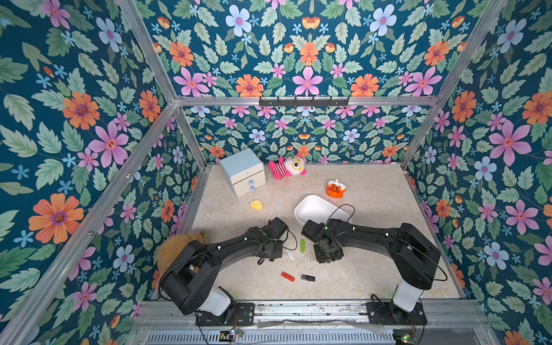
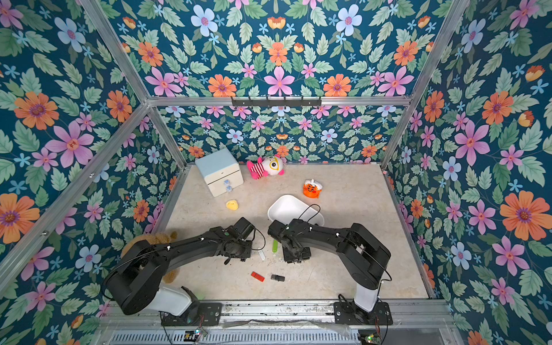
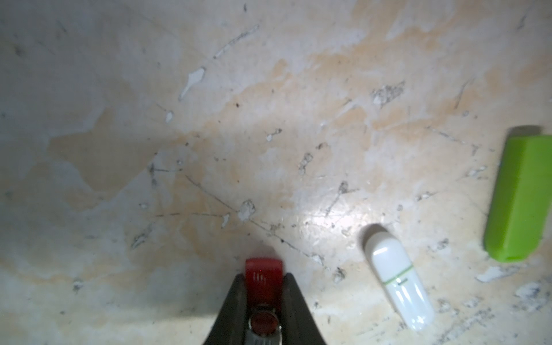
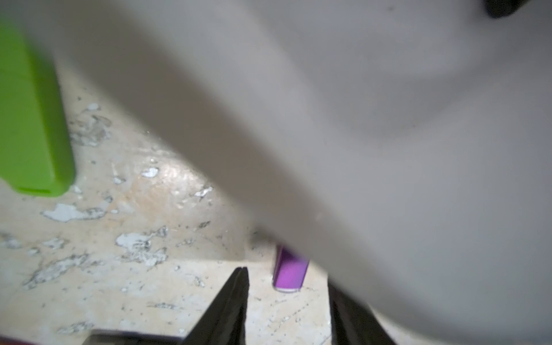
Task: Put the usb flash drive into the storage box
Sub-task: Adjust the storage box at the center of the board, then pick up the USB flash from the center of the board.
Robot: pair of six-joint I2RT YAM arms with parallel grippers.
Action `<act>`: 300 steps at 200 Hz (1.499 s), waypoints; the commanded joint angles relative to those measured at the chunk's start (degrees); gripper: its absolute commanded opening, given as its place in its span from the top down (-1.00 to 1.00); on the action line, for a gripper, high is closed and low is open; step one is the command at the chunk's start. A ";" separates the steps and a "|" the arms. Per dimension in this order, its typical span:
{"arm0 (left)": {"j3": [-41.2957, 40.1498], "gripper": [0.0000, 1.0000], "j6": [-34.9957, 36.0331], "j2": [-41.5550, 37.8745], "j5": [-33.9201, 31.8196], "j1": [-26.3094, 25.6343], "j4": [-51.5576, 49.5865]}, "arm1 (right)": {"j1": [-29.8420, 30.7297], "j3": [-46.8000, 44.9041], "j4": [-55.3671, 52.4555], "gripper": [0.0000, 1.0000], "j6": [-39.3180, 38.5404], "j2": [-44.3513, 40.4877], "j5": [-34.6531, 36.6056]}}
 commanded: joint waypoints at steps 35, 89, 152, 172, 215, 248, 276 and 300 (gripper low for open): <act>-0.48 1.00 -0.30 0.92 2.26 -0.04 -4.77 | -5.63 0.82 0.19 0.06 -3.66 -0.20 1.32; -0.53 1.00 -0.08 0.94 2.18 0.03 -4.68 | -12.67 3.12 -1.45 0.05 -10.02 -0.27 3.46; -1.81 1.00 -0.39 -0.50 2.10 -0.04 -4.17 | -20.14 4.46 -0.20 0.05 -14.16 -0.82 4.05; -1.78 1.00 -0.64 -0.59 2.16 -0.03 -4.07 | -18.99 4.77 -0.85 0.04 -13.13 -1.67 4.28; -2.29 1.00 -0.74 -1.42 2.04 -0.04 -4.15 | -11.47 3.96 -5.73 -0.03 -6.34 -7.98 6.20; -2.94 1.00 -0.74 -1.71 2.05 -0.04 -3.99 | -8.27 -0.14 -3.01 -0.03 -2.10 -10.18 2.85; -3.00 1.00 -0.79 -1.99 2.18 -0.03 -3.97 | -6.58 -2.36 0.03 0.03 -2.09 -7.70 0.50; -2.97 1.00 -0.74 -2.12 2.13 -0.04 -4.13 | -5.15 -2.37 0.98 0.03 -2.57 -4.23 0.27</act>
